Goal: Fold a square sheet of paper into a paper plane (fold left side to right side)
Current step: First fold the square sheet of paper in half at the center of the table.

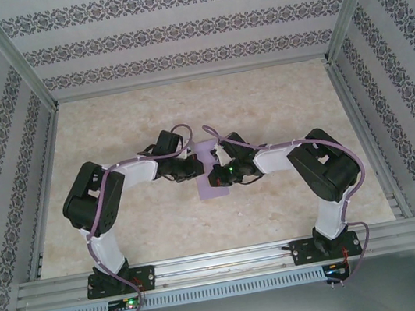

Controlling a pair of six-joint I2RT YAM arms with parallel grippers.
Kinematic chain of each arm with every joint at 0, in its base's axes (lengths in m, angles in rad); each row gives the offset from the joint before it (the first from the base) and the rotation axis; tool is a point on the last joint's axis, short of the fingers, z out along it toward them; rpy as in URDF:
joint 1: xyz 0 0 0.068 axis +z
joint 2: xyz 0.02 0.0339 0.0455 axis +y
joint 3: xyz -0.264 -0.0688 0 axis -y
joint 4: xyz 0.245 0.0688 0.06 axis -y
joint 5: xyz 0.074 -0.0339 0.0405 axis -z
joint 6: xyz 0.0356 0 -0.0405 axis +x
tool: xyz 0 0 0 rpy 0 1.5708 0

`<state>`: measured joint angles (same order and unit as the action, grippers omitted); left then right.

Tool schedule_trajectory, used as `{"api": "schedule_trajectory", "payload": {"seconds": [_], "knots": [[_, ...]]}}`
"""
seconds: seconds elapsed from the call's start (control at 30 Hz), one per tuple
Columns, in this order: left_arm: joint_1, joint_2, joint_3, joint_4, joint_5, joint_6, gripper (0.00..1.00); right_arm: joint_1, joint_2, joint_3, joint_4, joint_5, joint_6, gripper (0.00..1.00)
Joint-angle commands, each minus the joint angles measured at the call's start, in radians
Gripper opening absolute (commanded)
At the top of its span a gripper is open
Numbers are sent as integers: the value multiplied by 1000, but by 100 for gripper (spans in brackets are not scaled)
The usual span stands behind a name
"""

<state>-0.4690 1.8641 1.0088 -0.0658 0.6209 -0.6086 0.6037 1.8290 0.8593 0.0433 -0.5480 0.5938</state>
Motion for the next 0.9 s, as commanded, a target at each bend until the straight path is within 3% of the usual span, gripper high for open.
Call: {"api": "schedule_trajectory", "payload": {"seconds": [0.0,0.87], "knots": [[15,36,20,19,8,26,6,-15,70,-26,-138,100,-41,0],[102,88,-63,151,-105,24,6,-21,78,-9,-221,157,-88,0]]}}
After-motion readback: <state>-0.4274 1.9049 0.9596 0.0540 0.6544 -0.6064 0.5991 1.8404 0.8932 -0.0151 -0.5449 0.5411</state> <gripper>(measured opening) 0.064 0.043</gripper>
